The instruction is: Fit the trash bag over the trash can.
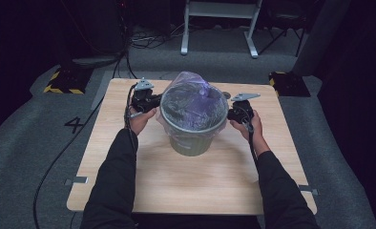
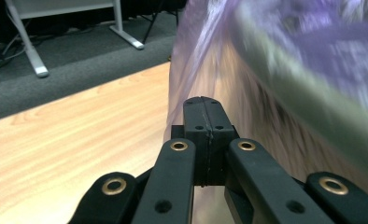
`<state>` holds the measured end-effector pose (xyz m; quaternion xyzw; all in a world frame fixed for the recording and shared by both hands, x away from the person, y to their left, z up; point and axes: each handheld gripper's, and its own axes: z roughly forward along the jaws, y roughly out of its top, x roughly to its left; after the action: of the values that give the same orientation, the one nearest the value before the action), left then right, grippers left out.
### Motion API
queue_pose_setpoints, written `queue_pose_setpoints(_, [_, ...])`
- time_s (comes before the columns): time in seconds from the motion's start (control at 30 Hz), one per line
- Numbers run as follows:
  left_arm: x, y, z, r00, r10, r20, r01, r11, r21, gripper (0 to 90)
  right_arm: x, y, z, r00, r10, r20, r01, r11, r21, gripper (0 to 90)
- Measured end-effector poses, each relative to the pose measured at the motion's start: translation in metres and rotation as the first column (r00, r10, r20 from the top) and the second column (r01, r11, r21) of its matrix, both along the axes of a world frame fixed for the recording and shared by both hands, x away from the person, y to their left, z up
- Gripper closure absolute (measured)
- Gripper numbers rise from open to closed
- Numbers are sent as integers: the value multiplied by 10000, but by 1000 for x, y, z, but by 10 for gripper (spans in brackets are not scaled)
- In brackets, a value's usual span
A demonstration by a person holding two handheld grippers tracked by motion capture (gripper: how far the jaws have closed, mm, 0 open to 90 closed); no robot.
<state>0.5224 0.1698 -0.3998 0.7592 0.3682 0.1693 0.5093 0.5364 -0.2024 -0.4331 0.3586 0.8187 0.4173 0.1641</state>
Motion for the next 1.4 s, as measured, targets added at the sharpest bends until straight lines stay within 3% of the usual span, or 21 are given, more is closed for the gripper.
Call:
queue_pose_setpoints(0.13, [-10,3,-5,9997,-240,102,241,9996,-114,899,-7,-3,-10,9989,390,-274,-385,9991,161,878])
queue_pose_setpoints(0.2, [-17,4,-5,9990,-376,239,376,9993,2,898,-12,-5,-12,9982,564,-217,-563,9984,37,877])
queue_pose_setpoints(0.37, [-35,13,-4,9969,-532,585,535,9986,-36,894,-25,-15,-14,9968,805,-26,-804,9962,340,828])
queue_pose_setpoints(0.5, [-52,21,-5,9943,-607,879,591,9980,204,723,-39,-29,-6,9936,954,612,-995,9927,683,711])
queue_pose_setpoints(0.57, [-61,25,-7,9924,-745,983,693,9961,553,638,-45,-36,0,9896,1132,891,-1192,9908,646,632])
queue_pose_setpoints(0.63, [-70,28,-8,9890,-1099,990,1049,9930,547,511,-50,-42,6,9866,1185,1121,-1265,9897,672,479])
queue_pose_setpoints(0.73, [-83,29,-8,9852,-1199,1222,1099,9902,859,328,-59,-46,16,9743,1666,1513,-1757,9832,487,396])
queue_pose_setpoints(0.83, [-92,28,-7,9808,-1406,1350,1232,9839,1297,257,-69,-45,24,9597,2148,1812,-2231,9744,264,349])
queue_pose_setpoints(0.9, [-98,27,-6,9776,-1568,1402,1385,9815,1320,226,-76,-43,29,9497,2428,1979,-2489,9685,65,293])
queue_pose_setpoints(0.93, [-100,25,-5,9766,-1627,1405,1423,9792,1450,224,-79,-41,31,9434,2620,2033,-2679,9634,17,295])
queue_pose_setpoints(1.0, [-103,21,-3,9723,-1849,1430,1623,9743,1561,189,-85,-37,34,9234,3226,2081,-3312,9435,67,266])
queue_pose_setpoints(1.07, [-106,18,0,9677,-1999,1533,1753,9714,1601,193,-91,-31,35,9124,3521,2086,-3572,9339,-138,245])
queue_pose_setpoints(1.13, [-106,15,1,9664,-2053,1549,1792,9695,1671,309,-96,-24,36,8981,3883,2066,-3914,9198,-271,228])
queue_pose_setpoints(1.23, [-102,14,-1,9668,-2017,1572,1745,9698,1706,483,-102,-15,36,8836,4166,2140,-4189,9073,-365,235])
queue_pose_setpoints(1.27, [-100,15,-2,9682,-1999,1505,1755,9713,1608,545,-103,-13,36,8806,4202,2193,-4213,9059,-440,268])
queue_pose_setpoints(1.33, [-97,16,-5,9691,-2013,1423,1801,9723,1490,645,-104,-9,34,8768,4244,2260,-4235,9042,-549,437])
queue_pose_setpoints(1.4, [-95,17,-6,9668,-2068,1502,1875,9732,1334,770,-105,-7,32,8788,4167,2326,-4118,9085,-715,581])
